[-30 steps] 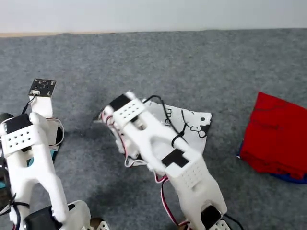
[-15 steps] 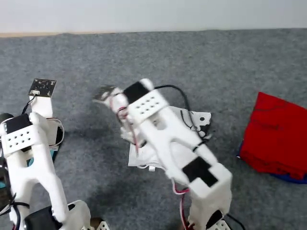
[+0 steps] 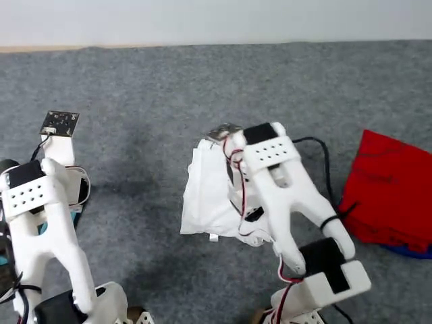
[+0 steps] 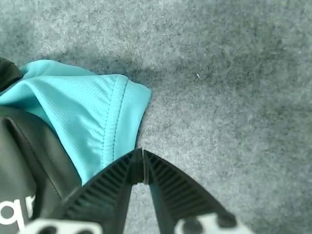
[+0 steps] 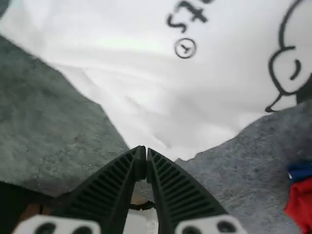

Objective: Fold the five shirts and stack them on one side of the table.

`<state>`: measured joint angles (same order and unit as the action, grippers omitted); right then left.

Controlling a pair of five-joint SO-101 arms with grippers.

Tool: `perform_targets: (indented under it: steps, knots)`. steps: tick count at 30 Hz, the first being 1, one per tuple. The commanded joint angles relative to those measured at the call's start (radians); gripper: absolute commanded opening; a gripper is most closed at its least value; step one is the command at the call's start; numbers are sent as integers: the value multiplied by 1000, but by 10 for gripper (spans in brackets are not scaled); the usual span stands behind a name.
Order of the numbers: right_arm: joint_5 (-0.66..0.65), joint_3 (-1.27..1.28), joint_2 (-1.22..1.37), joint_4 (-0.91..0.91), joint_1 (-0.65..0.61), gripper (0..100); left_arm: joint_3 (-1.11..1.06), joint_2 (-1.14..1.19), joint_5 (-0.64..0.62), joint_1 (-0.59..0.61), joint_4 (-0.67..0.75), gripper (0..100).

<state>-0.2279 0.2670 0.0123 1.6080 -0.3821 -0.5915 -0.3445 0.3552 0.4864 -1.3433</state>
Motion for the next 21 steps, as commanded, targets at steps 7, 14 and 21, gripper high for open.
perform_targets:
  steps: [7, 14, 21]
  knots:
    - [23, 215, -70, -255, 58, 10, 2, -35, -6, 0, 31, 6]
    - [-43, 442, -74, -351, 183, 10, -5, -35, -6, 0, 32, 6]
    - [-48, 376, -81, -332, 157, 10, -8, -35, -8, -29, 31, 6]
